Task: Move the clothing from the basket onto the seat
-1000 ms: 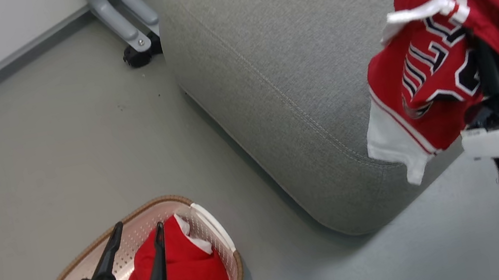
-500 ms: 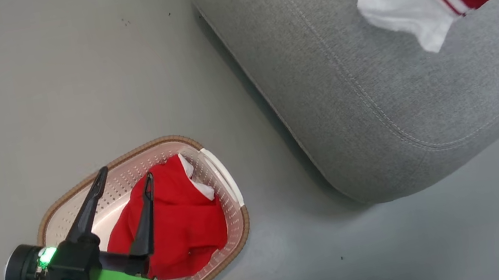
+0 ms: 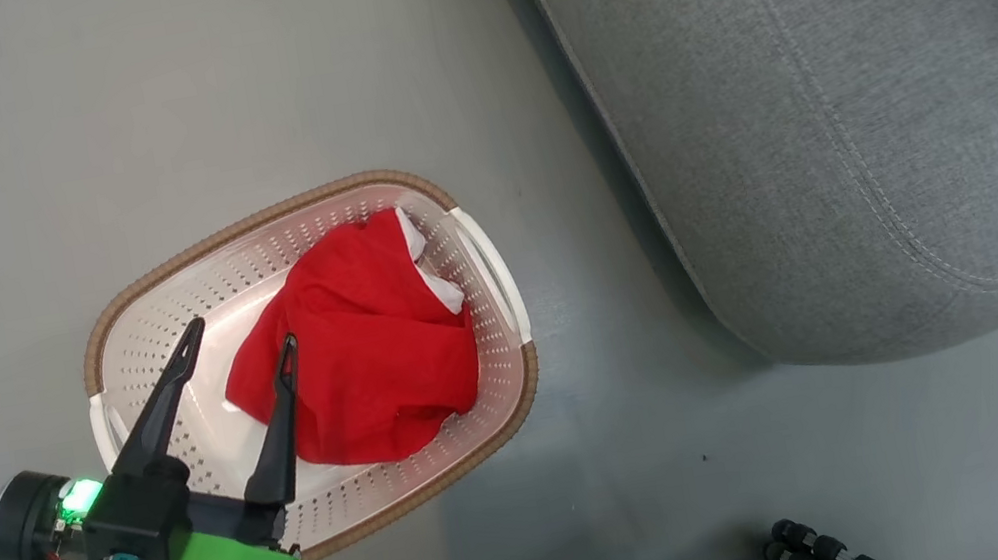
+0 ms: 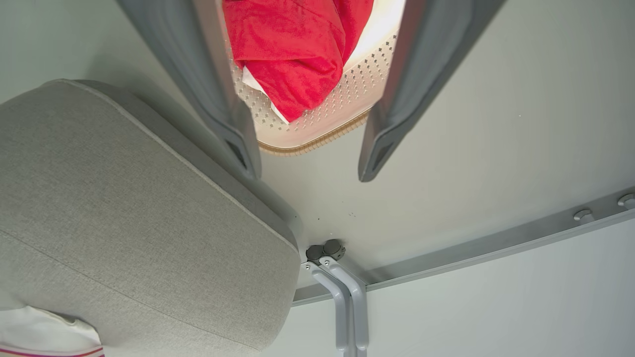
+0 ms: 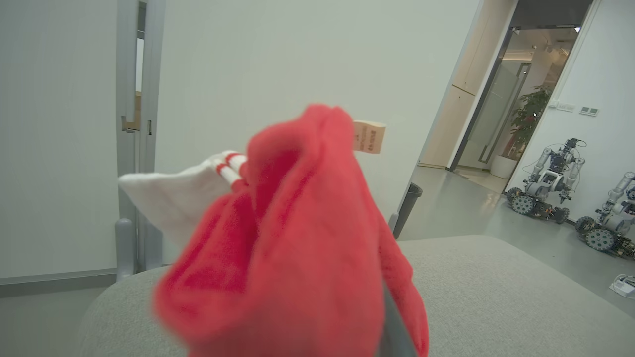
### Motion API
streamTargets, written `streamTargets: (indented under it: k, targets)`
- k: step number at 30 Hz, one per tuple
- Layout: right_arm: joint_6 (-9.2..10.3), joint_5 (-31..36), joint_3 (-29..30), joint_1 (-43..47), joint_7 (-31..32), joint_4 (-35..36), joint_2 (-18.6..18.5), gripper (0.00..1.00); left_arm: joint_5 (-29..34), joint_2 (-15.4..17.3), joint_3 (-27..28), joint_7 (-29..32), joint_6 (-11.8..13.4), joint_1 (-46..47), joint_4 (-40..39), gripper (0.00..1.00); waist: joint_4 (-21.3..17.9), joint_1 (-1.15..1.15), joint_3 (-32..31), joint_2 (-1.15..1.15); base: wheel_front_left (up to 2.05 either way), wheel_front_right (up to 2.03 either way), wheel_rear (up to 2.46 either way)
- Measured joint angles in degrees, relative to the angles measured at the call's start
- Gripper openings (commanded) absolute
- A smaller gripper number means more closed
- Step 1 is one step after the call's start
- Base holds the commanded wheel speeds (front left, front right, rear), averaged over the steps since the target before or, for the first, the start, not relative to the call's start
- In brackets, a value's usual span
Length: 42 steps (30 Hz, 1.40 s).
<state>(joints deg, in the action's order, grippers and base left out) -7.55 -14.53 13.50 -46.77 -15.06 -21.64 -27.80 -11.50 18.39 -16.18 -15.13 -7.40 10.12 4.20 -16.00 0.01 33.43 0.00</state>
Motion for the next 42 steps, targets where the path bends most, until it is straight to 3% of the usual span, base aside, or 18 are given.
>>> streamTargets:
  k: [4, 17, 18, 19, 20, 29, 42]
  targets:
    - [0.01, 0.70, 3.81, -1.78, -0.02, -3.05, 1.08, 0.00, -0.05, 0.49, 0.49, 0.00, 0.00, 0.21, -0.54, 1.00, 1.41, 0.00, 2.04, 0.00, 0.00, 0.00, 0.00]
    - [0.01, 1.36, -0.22, -2.91, -0.01, -17.75, 4.75, 0.00, 0.07, 0.78, 0.77, 0.00, 0.00, 1.11, -1.10, 1.00, 3.78, 0.00, 5.35, 0.00, 0.00, 0.00, 0.00]
    - [0.01, 1.02, -0.63, -2.91, 0.00, -18.86, 4.65, 0.13, 0.10, 0.75, 0.76, 0.00, 0.00, 1.12, -1.00, 1.00, 3.74, 0.00, 5.21, 0.00, 0.00, 0.00, 0.00]
    - [0.01, 0.67, -1.03, -2.91, 0.00, -20.25, 4.54, 0.50, 0.11, 0.69, 0.70, 0.00, 0.00, 1.12, -0.85, 1.00, 3.68, 0.00, 5.02, 0.00, 0.00, 0.00, 0.00]
    - [0.01, 0.45, -1.66, -2.94, -0.01, -21.35, 4.33, 1.00, 0.12, 0.67, 0.57, 0.00, 0.00, 1.12, -0.71, 1.00, 3.60, 0.00, 4.81, 0.00, 0.00, 0.00, 0.00]
    - [0.01, -1.91, -9.02, -3.93, 0.00, -23.32, 2.64, 1.00, 0.13, -0.66, -0.99, 0.00, 0.00, 1.40, 0.71, 1.00, 2.93, 0.00, 1.77, 0.00, 0.00, 0.00, 0.00]
    - [0.01, -9.48, -19.83, 1.71, 0.00, -19.61, -2.64, 1.00, -0.34, -6.89, -1.48, 0.00, 0.00, 1.25, 3.42, 1.00, 2.15, -0.01, -8.10, 0.00, 0.00, 0.00, 0.00]
